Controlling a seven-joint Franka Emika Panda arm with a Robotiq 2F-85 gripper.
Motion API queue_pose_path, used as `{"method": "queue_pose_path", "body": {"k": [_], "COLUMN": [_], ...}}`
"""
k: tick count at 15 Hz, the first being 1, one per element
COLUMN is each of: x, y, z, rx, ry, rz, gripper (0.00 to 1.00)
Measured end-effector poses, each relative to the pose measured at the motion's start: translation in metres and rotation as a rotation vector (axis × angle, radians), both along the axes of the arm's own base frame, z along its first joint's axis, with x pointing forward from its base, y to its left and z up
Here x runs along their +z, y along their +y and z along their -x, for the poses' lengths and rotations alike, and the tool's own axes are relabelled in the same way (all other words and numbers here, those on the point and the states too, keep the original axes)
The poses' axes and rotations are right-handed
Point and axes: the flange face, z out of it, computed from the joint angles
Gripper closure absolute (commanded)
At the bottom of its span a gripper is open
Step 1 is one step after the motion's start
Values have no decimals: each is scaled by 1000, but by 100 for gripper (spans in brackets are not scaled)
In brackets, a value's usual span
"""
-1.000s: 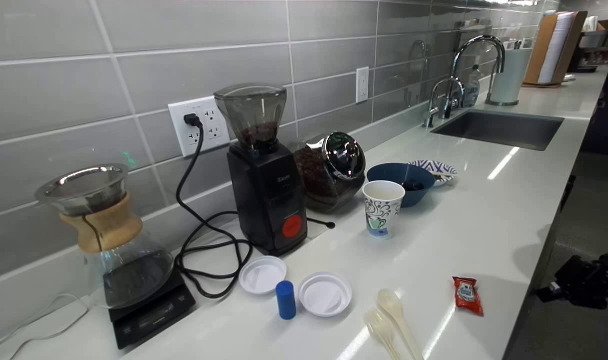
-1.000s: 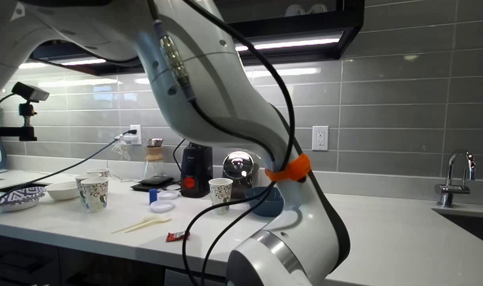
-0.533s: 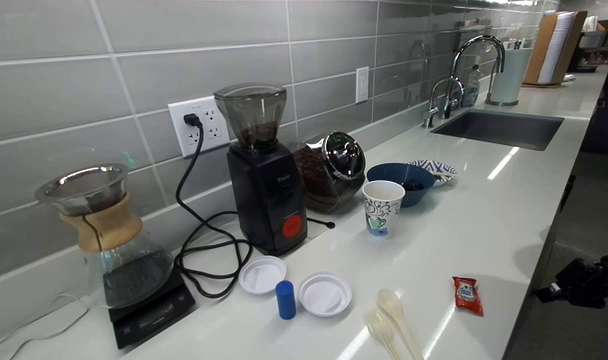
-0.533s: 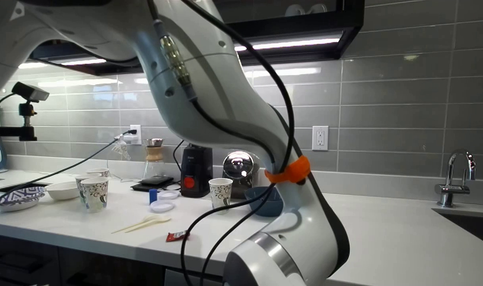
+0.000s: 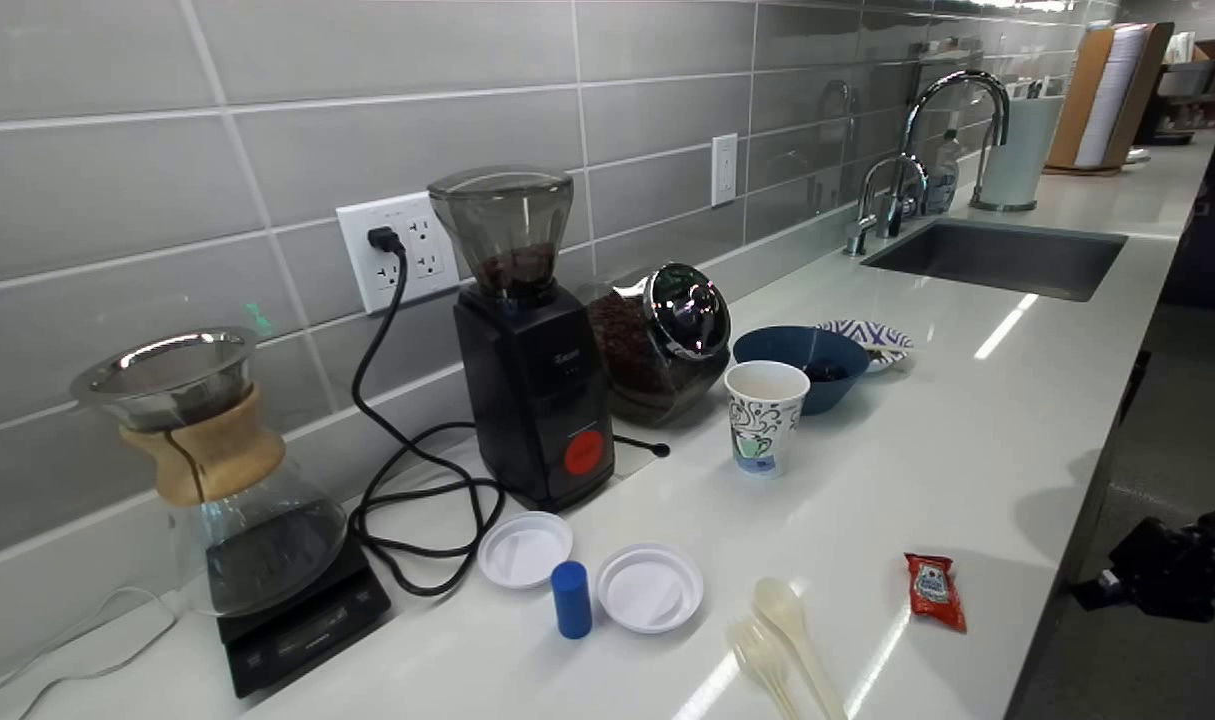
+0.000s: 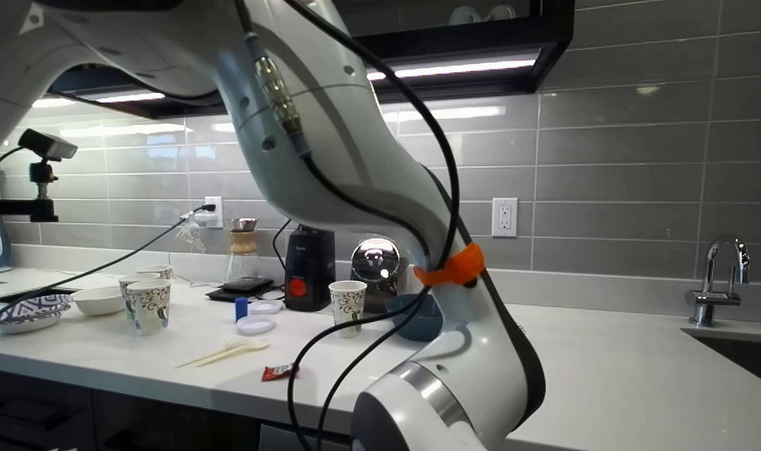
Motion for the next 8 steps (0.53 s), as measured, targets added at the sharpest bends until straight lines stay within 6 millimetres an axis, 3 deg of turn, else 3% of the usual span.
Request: {"method": "queue_pose_path", "body": {"k": [8], "x": [1], "y": [-13], "z": [0], "rx": [-69], "ry": [77], "rz": [67], "gripper": [100]}}
